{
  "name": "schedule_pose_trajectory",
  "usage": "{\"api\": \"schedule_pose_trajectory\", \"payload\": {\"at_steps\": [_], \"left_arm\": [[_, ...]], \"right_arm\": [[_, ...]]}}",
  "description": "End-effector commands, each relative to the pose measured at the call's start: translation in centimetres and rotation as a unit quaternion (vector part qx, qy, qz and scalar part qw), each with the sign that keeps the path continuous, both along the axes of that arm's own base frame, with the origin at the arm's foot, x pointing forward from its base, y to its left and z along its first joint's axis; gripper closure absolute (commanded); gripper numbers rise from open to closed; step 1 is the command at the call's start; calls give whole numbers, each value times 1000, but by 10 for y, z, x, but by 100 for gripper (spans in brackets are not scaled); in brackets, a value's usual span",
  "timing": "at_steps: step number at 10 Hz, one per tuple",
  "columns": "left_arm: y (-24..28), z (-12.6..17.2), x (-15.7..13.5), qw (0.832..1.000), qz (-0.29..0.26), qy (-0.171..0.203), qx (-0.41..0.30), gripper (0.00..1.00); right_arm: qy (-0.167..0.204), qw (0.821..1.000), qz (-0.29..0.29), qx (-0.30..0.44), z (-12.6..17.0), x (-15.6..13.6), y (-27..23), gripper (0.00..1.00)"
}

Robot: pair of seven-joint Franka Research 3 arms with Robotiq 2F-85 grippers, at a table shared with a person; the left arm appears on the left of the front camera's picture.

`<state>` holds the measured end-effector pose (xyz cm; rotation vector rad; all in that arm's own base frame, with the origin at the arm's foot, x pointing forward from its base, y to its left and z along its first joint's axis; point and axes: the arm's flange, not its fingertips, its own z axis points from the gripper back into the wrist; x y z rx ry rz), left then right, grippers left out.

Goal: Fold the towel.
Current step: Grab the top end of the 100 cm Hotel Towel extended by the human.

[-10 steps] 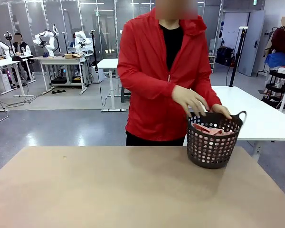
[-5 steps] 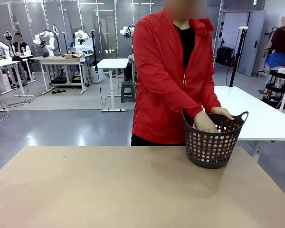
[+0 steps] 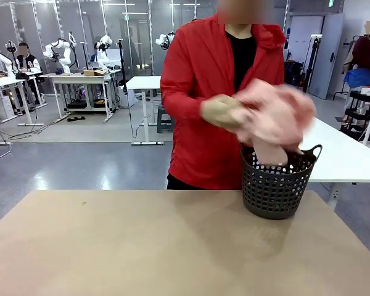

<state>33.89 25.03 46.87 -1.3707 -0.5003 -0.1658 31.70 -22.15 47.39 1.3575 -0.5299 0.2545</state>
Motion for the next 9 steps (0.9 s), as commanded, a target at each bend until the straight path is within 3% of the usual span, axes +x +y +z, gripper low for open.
{"api": "schedule_pose_trajectory", "payload": {"at_steps": [1, 9], "left_arm": [[1, -1, -1, 1000, -4, -2, -4, 0], [1, -1, -1, 1000, -4, -2, -4, 0]], "right_arm": [[-11, 1000, 2, 6, -1, 0, 0, 0], [-11, 1000, 2, 6, -1, 0, 0, 0]]}}
